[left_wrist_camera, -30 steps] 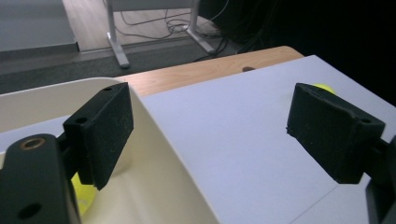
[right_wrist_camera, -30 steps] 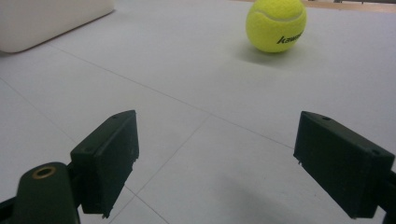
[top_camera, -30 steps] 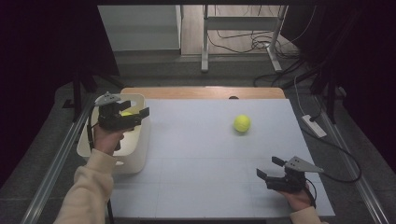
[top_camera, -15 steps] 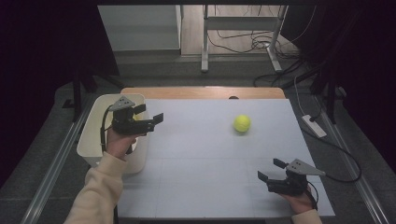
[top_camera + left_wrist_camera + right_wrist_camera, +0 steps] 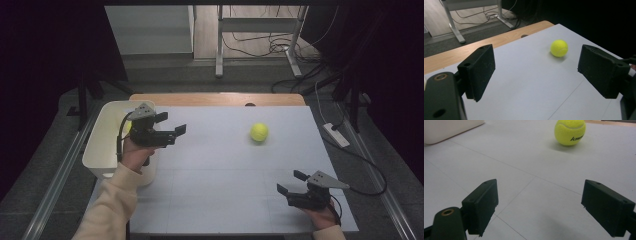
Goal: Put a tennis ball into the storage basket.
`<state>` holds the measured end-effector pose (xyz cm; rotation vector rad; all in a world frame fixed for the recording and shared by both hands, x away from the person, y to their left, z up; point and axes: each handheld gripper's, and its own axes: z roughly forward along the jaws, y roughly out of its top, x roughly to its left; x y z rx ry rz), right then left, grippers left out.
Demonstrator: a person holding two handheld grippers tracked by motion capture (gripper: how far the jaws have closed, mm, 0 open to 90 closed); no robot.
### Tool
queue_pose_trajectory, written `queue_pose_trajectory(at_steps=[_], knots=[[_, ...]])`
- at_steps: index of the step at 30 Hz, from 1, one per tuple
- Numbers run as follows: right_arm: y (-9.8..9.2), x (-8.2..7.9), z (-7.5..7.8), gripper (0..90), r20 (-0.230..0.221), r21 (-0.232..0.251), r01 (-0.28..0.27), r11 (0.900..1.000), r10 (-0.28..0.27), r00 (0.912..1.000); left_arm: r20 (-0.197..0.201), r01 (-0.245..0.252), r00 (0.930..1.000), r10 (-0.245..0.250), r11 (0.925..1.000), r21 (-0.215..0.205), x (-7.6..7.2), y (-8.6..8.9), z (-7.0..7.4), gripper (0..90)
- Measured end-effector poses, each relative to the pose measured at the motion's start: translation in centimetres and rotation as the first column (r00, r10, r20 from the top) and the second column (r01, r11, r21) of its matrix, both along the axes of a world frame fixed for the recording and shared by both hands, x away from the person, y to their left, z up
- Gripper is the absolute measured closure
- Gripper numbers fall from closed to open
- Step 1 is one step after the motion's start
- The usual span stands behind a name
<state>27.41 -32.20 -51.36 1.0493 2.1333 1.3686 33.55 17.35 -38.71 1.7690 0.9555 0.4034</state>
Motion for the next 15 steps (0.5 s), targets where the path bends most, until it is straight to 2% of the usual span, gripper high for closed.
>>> queue_pose_trajectory(at_steps=[4, 15], knots=[[0.0, 0.1, 0.0, 13.9, -0.001, -0.001, 0.002, 1.0, -0.002, 1.0, -0.005, 0.02, 0.9998, -0.02, 0.9997, -0.016, 0.0, -0.5, 0.0, 15.1], [0.1, 0.1, 0.1, 13.9, 0.002, -0.002, 0.002, 1.0, -0.002, 1.0, -0.015, 0.046, 0.9988, -0.046, 0.9989, -0.005, -0.1, -1.7, -0.2, 15.1]])
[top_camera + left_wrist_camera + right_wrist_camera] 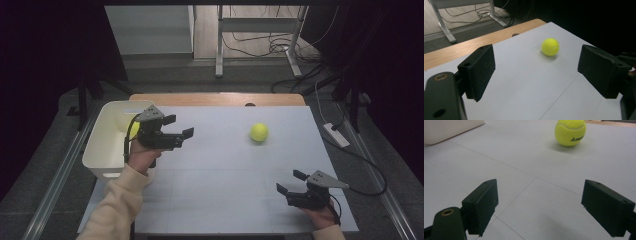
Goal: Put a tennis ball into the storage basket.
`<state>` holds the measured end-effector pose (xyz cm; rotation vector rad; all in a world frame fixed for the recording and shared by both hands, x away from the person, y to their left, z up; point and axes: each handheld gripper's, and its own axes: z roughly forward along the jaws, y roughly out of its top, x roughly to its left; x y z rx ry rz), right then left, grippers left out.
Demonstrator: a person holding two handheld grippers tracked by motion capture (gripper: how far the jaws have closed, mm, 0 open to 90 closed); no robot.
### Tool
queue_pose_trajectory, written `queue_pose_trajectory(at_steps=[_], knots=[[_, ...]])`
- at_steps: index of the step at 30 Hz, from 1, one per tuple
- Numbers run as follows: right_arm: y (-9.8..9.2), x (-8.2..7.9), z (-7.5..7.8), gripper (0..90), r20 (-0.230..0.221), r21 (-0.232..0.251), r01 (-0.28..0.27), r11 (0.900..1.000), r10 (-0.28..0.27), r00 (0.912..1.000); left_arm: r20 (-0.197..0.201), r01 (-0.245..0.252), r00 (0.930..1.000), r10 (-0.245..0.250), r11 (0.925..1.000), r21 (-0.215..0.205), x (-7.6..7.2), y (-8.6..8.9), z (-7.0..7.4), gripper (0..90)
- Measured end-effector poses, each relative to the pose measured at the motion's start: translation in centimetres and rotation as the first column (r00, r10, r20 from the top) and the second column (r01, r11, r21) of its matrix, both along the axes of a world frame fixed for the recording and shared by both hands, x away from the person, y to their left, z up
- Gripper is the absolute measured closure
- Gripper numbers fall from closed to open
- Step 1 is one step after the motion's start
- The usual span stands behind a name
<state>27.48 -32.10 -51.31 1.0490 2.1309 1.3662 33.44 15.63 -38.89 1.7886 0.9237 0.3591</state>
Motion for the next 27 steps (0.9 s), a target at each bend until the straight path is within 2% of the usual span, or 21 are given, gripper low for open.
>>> queue_pose_trajectory(at_steps=[6, 9, 11, 13, 16, 22, 24, 27], knots=[[0.1, 0.0, 0.0, 13.9, 0.003, 0.0, -0.005, 1.0, 0.005, 1.0, -0.011, 0.036, 0.9993, -0.036, 0.9993, 0.006, 0.3, -1.2, 0.0, 15.3], [0.3, 0.2, 0.1, 13.9, 0.005, 0.0, -0.009, 1.0, 0.009, 0.9999, -0.031, 0.059, 0.9978, -0.059, 0.9982, 0.003, 0.3, -2.1, -0.1, 15.3], [0.6, 0.4, 0.2, 13.9, 0.011, 0.0, -0.02, 1.0, 0.02, 0.9997, -0.044, 0.07, 0.9966, -0.069, 0.9974, 0.018, 0.3, -2.6, -0.2, 15.3], [0.9, 0.6, 0.2, 13.9, 0.016, -0.009, -0.037, 0.999, 0.037, 0.9992, -0.049, 0.073, 0.9963, -0.071, 0.9965, 0.041, 0.2, -3.1, -0.3, 15.2], [1.0, 0.8, 0.1, 13.9, 0.011, -0.018, -0.049, 0.999, 0.049, 0.9987, -0.052, 0.07, 0.9963, -0.068, 0.9967, 0.041, 0.3, -3.4, -0.4, 15.2], [0.7, 0.6, 0.0, 13.9, 0.008, -0.001, -0.048, 0.999, 0.048, 0.9988, -0.068, 0.08, 0.9948, -0.076, 0.9957, 0.046, 0.9, -4.6, -1.0, 15.3], [0.5, 0.4, 0.1, 13.9, 0.009, 0.001, -0.042, 0.999, 0.042, 0.9991, -0.076, 0.088, 0.9936, -0.083, 0.9939, 0.066, 1.3, -5.3, -1.4, 15.2], [0.3, 0.3, 0.1, 13.9, 0.009, 0.002, -0.037, 0.999, 0.037, 0.9993, -0.089, 0.099, 0.9917, -0.093, 0.9924, 0.072, 1.7, -5.8, -1.8, 15.2]])
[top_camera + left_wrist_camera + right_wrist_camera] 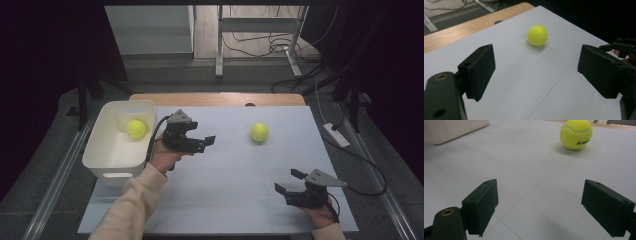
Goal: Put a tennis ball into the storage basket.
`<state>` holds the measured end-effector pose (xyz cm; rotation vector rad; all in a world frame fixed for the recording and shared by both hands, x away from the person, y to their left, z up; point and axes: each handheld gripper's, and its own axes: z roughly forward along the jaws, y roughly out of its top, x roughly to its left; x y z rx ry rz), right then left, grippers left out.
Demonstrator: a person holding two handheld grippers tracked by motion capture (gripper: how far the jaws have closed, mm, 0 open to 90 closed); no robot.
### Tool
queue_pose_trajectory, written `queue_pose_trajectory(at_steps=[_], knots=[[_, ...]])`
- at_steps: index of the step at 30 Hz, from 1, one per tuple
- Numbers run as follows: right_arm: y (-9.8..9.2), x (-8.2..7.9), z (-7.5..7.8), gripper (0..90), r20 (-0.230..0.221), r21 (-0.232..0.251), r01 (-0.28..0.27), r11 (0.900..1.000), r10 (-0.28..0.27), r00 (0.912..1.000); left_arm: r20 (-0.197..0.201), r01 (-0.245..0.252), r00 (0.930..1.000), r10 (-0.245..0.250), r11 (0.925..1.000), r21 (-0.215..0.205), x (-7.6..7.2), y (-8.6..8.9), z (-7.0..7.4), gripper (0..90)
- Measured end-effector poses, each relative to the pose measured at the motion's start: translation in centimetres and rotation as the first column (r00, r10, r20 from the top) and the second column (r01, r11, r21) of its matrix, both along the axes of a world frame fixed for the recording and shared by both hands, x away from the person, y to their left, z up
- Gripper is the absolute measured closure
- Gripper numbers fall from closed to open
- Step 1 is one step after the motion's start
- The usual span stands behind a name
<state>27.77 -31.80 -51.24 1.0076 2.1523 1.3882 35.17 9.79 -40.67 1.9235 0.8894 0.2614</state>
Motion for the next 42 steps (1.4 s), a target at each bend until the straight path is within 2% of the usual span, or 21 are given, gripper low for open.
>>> queue_pose_trajectory(at_steps=[6, 16, 29, 36, 42], knots=[[-0.4, -0.3, 0.0, 13.9, 0.001, 0.003, 0.013, 1.0, -0.013, 0.9999, -0.016, 0.015, 0.9998, -0.015, 0.9997, 0.017, 0.8, -0.9, -0.8, 15.3], [-0.4, 0.0, -0.1, 13.9, -0.003, 0.006, 0.008, 1.0, -0.008, 1.0, -0.04, 0.009, 0.9992, -0.008, 0.9995, 0.03, 1.9, -1.8, -1.8, 15.2], [-0.2, 0.1, -0.2, 13.9, -0.006, 0.003, 0.0, 1.0, 0.0, 1.0, -0.035, 0.019, 0.9992, -0.018, 0.9996, 0.021, 2.8, -3.0, -2.3, 15.3], [0.0, 0.2, -0.2, 13.9, -0.01, 0.0, -0.001, 1.0, 0.001, 1.0, -0.033, 0.046, 0.9985, -0.044, 0.9975, 0.053, 3.6, -4.5, -3.0, 15.3], [0.0, 0.2, -0.2, 13.9, -0.011, 0.002, -0.001, 1.0, 0.001, 0.9999, -0.036, 0.05, 0.9982, -0.048, 0.9977, 0.045, 4.2, -5.0, -3.2, 15.3]])
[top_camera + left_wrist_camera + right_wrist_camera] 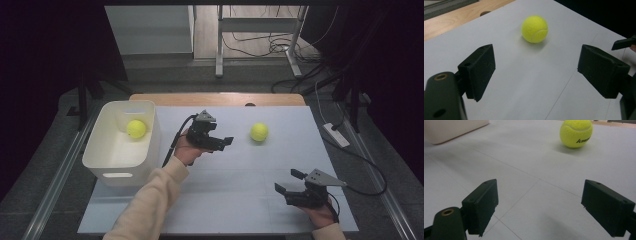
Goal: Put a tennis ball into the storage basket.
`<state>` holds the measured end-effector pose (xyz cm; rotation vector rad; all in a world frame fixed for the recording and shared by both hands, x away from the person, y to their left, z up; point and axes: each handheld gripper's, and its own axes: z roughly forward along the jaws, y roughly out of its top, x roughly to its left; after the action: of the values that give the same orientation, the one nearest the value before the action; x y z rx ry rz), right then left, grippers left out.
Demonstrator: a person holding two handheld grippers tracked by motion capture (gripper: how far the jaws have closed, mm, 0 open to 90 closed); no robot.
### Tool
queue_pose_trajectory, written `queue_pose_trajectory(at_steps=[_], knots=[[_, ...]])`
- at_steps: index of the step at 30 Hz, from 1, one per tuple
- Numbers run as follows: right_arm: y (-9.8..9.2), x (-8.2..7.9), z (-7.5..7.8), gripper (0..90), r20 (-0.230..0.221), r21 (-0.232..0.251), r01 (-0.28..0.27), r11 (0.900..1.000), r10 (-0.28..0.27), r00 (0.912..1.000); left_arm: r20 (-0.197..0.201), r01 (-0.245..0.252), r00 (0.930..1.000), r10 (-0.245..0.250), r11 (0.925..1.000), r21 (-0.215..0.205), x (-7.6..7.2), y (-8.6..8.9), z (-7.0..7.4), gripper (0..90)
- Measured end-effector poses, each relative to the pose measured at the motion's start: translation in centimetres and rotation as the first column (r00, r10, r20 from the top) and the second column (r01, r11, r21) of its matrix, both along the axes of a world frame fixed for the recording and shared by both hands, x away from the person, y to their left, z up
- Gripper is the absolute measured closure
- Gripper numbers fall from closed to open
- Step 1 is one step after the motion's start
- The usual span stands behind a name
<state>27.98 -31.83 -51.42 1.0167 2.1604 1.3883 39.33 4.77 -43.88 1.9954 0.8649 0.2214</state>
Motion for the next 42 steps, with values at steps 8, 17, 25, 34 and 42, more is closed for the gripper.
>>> queue_pose_trajectory(at_steps=[8, 17, 25, 34, 42], knots=[[0.1, 0.0, 0.0, 13.9, 0.001, 0.0, -0.006, 1.0, 0.006, 1.0, -0.011, -0.01, 0.9999, 0.01, 0.9999, 0.007, 0.7, -0.8, -0.4, 13.8], [0.3, 0.1, 0.0, 13.9, 0.002, -0.001, -0.01, 1.0, 0.01, 1.0, -0.019, 0.002, 0.9998, -0.001, 0.9999, 0.016, 1.3, -1.7, -0.7, 13.0], [0.3, 0.1, -0.1, 14.0, 0.001, -0.002, -0.012, 1.0, 0.012, 0.9999, -0.017, 0.006, 0.9998, -0.006, 0.9999, 0.016, 1.8, -2.5, -0.8, 11.7], [0.3, 0.1, -0.1, 13.9, 0.001, -0.004, -0.013, 1.0, 0.013, 0.9999, -0.026, 0.012, 0.9996, -0.011, 0.9997, 0.021, 2.5, -3.2, -1.2, 11.3], [0.3, 0.2, -0.1, 13.9, -0.001, -0.002, -0.014, 1.0, 0.014, 0.9999, -0.03, 0.014, 0.9995, -0.014, 0.9998, 0.013, 3.0, -3.4, -1.4, 11.2]])
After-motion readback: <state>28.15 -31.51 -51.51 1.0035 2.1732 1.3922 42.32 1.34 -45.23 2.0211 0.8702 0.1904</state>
